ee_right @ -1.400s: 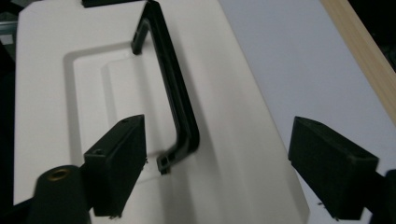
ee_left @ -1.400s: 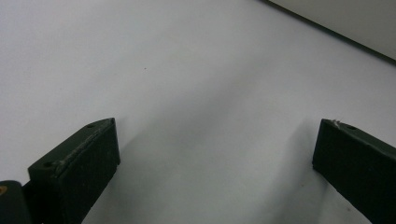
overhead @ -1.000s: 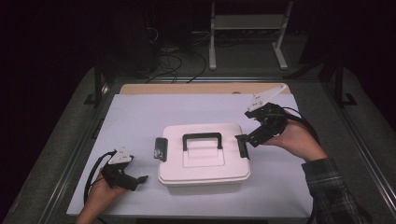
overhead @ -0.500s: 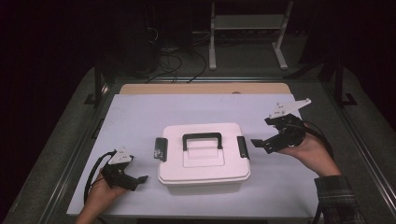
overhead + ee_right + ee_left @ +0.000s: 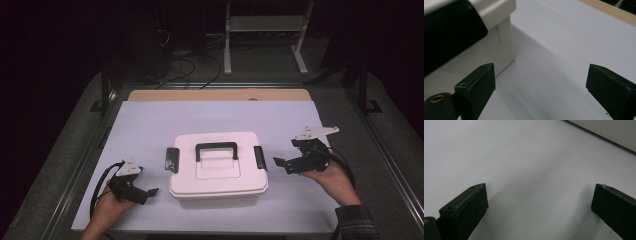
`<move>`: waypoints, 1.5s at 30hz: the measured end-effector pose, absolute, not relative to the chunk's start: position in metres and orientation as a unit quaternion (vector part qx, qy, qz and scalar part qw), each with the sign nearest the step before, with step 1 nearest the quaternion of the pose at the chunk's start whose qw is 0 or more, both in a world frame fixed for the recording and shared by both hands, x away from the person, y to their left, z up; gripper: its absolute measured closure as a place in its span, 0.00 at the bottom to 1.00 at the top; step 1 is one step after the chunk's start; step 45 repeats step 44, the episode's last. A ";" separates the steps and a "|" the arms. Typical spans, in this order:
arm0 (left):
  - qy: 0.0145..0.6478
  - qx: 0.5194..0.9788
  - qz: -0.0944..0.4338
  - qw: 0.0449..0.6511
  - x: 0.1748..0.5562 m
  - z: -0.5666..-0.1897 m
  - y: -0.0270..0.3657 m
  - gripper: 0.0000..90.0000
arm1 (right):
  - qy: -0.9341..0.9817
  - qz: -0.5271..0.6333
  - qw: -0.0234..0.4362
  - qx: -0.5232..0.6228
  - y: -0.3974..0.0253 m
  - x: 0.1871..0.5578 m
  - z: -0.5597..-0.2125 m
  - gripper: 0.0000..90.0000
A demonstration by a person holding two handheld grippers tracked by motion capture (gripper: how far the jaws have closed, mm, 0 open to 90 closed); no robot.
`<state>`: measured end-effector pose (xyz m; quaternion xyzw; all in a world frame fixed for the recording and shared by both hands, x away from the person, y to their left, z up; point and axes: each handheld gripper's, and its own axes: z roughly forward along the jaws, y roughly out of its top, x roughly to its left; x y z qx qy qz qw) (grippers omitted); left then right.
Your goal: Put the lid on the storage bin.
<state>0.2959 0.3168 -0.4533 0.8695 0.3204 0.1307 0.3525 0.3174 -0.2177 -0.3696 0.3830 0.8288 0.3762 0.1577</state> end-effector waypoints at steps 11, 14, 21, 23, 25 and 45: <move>0.321 0.869 0.131 0.352 0.296 -0.453 0.317 0.00 | 0.825 0.355 0.156 0.411 -0.216 0.310 -0.410 0.09; 0.321 0.869 0.131 0.353 0.296 -0.453 0.317 0.00 | 0.825 0.350 0.159 0.414 -0.216 0.309 -0.417 0.09; 0.321 0.869 0.131 0.353 0.296 -0.453 0.317 0.00 | 0.821 0.336 0.163 0.432 -0.218 0.305 -0.434 0.04; 0.321 0.869 0.131 0.353 0.296 -0.453 0.317 0.00 | 0.822 0.331 0.164 0.433 -0.218 0.304 -0.438 0.04; 0.321 0.869 0.131 0.353 0.296 -0.453 0.317 0.00 | 0.823 0.328 0.161 0.434 -0.219 0.302 -0.443 0.04; 0.321 0.869 0.131 0.353 0.296 -0.454 0.317 0.00 | 0.818 0.337 0.165 0.437 -0.220 0.297 -0.459 0.03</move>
